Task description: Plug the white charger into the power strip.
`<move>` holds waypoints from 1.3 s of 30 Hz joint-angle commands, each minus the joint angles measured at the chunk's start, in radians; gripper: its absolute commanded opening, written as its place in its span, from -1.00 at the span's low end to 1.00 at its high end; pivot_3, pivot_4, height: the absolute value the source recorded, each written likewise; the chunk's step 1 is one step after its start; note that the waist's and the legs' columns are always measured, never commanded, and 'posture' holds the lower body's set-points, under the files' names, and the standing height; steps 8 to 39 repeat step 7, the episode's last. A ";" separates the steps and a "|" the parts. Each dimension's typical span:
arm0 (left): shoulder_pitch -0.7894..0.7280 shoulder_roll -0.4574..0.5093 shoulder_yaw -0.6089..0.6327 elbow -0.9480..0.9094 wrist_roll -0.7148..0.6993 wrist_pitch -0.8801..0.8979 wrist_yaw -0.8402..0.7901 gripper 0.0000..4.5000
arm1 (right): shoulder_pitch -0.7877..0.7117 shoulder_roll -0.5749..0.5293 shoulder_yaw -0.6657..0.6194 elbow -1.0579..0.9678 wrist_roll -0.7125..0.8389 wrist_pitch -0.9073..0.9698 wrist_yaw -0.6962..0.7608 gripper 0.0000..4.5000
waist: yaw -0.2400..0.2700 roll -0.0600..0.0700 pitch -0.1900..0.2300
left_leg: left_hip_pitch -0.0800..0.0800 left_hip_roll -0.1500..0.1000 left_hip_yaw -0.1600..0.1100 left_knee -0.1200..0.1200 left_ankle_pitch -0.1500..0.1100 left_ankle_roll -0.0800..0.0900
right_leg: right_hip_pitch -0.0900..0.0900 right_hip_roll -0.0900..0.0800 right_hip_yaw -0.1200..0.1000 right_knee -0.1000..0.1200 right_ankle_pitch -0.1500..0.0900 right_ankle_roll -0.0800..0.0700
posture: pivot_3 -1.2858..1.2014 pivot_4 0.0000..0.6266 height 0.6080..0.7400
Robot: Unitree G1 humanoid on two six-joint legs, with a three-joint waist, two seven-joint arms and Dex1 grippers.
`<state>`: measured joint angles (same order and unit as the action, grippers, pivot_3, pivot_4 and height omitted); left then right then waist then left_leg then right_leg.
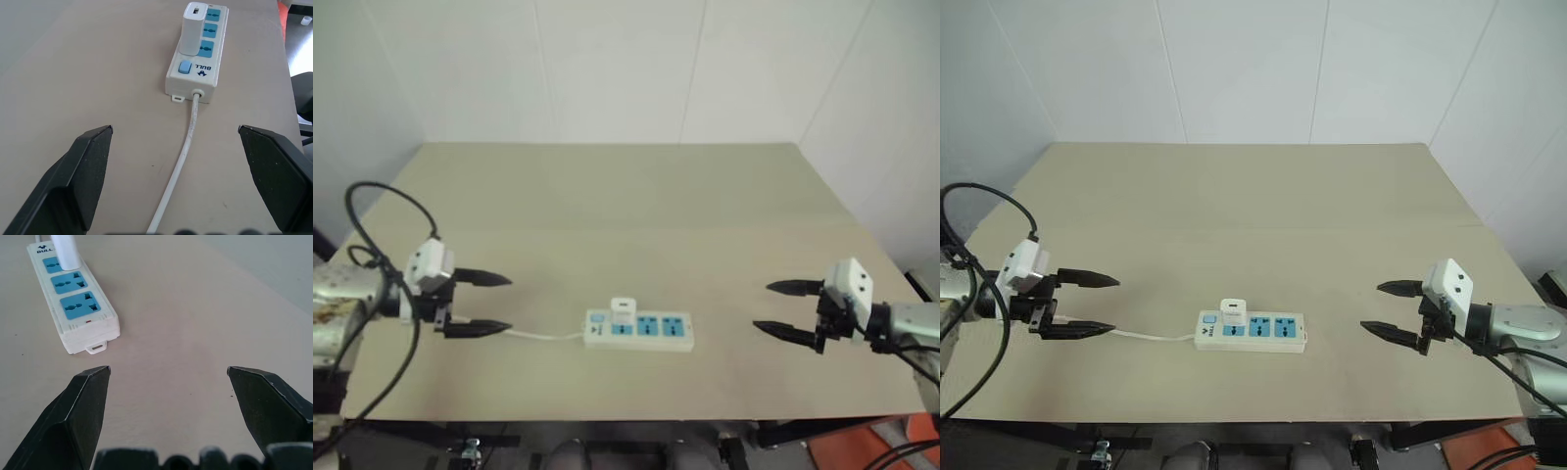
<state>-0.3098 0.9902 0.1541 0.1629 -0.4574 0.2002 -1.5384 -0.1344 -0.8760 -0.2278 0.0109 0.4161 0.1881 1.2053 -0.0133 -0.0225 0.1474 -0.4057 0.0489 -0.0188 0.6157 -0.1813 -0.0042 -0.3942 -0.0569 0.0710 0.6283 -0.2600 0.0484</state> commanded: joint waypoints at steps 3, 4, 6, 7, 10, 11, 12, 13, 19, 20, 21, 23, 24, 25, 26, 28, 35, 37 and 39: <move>0.012 0.005 0.036 -0.056 -0.032 0.021 0.026 0.99 | -0.025 -0.008 -0.012 -0.016 0.017 0.004 -0.001 1.00 | -0.001 0.000 0.000 | 0.000 0.000 0.000 0.000 0.000 0.000 | 0.000 0.000 0.000 0.000 0.000 0.000 | 0.03 -0.52 1.00; 0.014 0.005 0.036 -0.060 -0.034 0.023 0.030 0.99 | -0.027 -0.008 -0.011 -0.013 0.017 0.003 -0.001 1.00 | -0.001 0.000 0.000 | 0.000 0.000 0.000 0.000 0.000 0.000 | 0.000 0.000 0.000 0.000 0.000 0.000 | 0.03 -0.52 1.00; 0.017 0.005 0.037 -0.065 -0.036 0.026 0.037 0.99 | -0.036 -0.008 -0.009 -0.011 0.018 0.006 -0.001 1.00 | -0.001 0.000 0.000 | 0.000 0.000 0.000 0.000 0.000 0.000 | 0.000 0.000 0.000 0.000 0.000 0.000 | 0.03 -0.52 1.00; 0.017 0.003 0.038 -0.067 -0.038 0.028 0.040 0.99 | -0.040 -0.007 -0.006 -0.010 0.018 0.007 -0.003 1.00 | -0.001 0.000 0.000 | 0.000 0.000 0.000 0.000 0.000 0.000 | 0.000 0.000 0.000 0.000 0.000 0.000 | 0.03 -0.52 1.00; 0.017 0.003 0.038 -0.067 -0.038 0.028 0.040 0.99 | -0.040 -0.007 -0.006 -0.010 0.018 0.007 -0.003 1.00 | -0.001 0.000 0.000 | 0.000 0.000 0.000 0.000 0.000 0.000 | 0.000 0.000 0.000 0.000 0.000 0.000 | 0.03 -0.52 1.00; 0.017 0.003 0.038 -0.067 -0.038 0.028 0.040 0.99 | -0.040 -0.007 -0.006 -0.010 0.018 0.007 -0.003 1.00 | -0.001 0.000 0.000 | 0.000 0.000 0.000 0.000 0.000 0.000 | 0.000 0.000 0.000 0.000 0.000 0.000 | 0.03 -0.52 1.00; 0.017 0.003 0.038 -0.067 -0.038 0.028 0.040 0.99 | -0.040 -0.007 -0.006 -0.010 0.018 0.007 -0.003 1.00 | -0.001 0.000 0.000 | 0.000 0.000 0.000 0.000 0.000 0.000 | 0.000 0.000 0.000 0.000 0.000 0.000 | 0.03 -0.52 1.00; 0.017 0.003 0.038 -0.067 -0.038 0.028 0.040 0.99 | -0.040 -0.007 -0.006 -0.010 0.018 0.007 -0.003 1.00 | -0.001 0.000 0.000 | 0.000 0.000 0.000 0.000 0.000 0.000 | 0.000 0.000 0.000 0.000 0.000 0.000 | 0.03 -0.52 1.00; 0.017 0.003 0.038 -0.067 -0.038 0.028 0.040 0.99 | -0.040 -0.007 -0.006 -0.010 0.018 0.007 -0.003 1.00 | -0.001 0.000 0.000 | 0.000 0.000 0.000 0.000 0.000 0.000 | 0.000 0.000 0.000 0.000 0.000 0.000 | 0.03 -0.52 1.00; 0.017 0.003 0.038 -0.067 -0.038 0.028 0.040 0.99 | -0.040 -0.007 -0.006 -0.010 0.018 0.007 -0.003 1.00 | -0.001 0.000 0.000 | 0.000 0.000 0.000 0.000 0.000 0.000 | 0.000 0.000 0.000 0.000 0.000 0.000 | 0.03 -0.52 1.00; 0.017 0.003 0.038 -0.067 -0.038 0.028 0.040 0.99 | -0.040 -0.007 -0.006 -0.010 0.018 0.007 -0.003 1.00 | -0.001 0.000 0.000 | 0.000 0.000 0.000 0.000 0.000 0.000 | 0.000 0.000 0.000 0.000 0.000 0.000 | 0.03 -0.52 1.00; 0.017 0.003 0.038 -0.067 -0.038 0.028 0.040 0.99 | -0.040 -0.007 -0.006 -0.010 0.018 0.007 -0.003 1.00 | -0.001 0.000 0.000 | 0.000 0.000 0.000 0.000 0.000 0.000 | 0.000 0.000 0.000 0.000 0.000 0.000 | 0.03 -0.52 1.00; 0.017 0.003 0.038 -0.067 -0.038 0.028 0.040 0.99 | -0.040 -0.007 -0.006 -0.010 0.018 0.007 -0.003 1.00 | -0.001 0.000 0.000 | 0.000 0.000 0.000 0.000 0.000 0.000 | 0.000 0.000 0.000 0.000 0.000 0.000 | 0.03 -0.52 1.00; 0.017 0.003 0.038 -0.067 -0.038 0.028 0.040 0.99 | -0.040 -0.007 -0.006 -0.010 0.018 0.007 -0.003 1.00 | -0.001 0.000 0.000 | 0.000 0.000 0.000 0.000 0.000 0.000 | 0.000 0.000 0.000 0.000 0.000 0.000 | 0.03 -0.52 1.00; 0.017 0.003 0.038 -0.067 -0.038 0.028 0.040 0.99 | -0.040 -0.007 -0.006 -0.010 0.018 0.007 -0.003 1.00 | -0.001 0.000 0.000 | 0.000 0.000 0.000 0.000 0.000 0.000 | 0.000 0.000 0.000 0.000 0.000 0.000 | 0.03 -0.52 1.00; 0.017 0.003 0.038 -0.067 -0.038 0.028 0.040 0.99 | -0.040 -0.007 -0.006 -0.010 0.018 0.007 -0.003 1.00 | -0.001 0.000 0.000 | 0.000 0.000 0.000 0.000 0.000 0.000 | 0.000 0.000 0.000 0.000 0.000 0.000 | 0.03 -0.52 1.00; 0.017 0.003 0.038 -0.067 -0.038 0.028 0.040 0.99 | -0.040 -0.007 -0.006 -0.010 0.018 0.007 -0.003 1.00 | -0.001 0.000 0.000 | 0.000 0.000 0.000 0.000 0.000 0.000 | 0.000 0.000 0.000 0.000 0.000 0.000 | 0.03 -0.52 1.00; 0.017 0.003 0.038 -0.067 -0.038 0.028 0.040 0.99 | -0.040 -0.007 -0.006 -0.010 0.018 0.007 -0.003 1.00 | -0.001 0.000 0.000 | 0.000 0.000 0.000 0.000 0.000 0.000 | 0.000 0.000 0.000 0.000 0.000 0.000 | 0.03 -0.52 1.00; 0.017 0.003 0.038 -0.067 -0.038 0.028 0.040 0.99 | -0.040 -0.007 -0.006 -0.010 0.018 0.007 -0.003 1.00 | -0.001 0.000 0.000 | 0.000 0.000 0.000 0.000 0.000 0.000 | 0.000 0.000 0.000 0.000 0.000 0.000 | 0.03 -0.52 1.00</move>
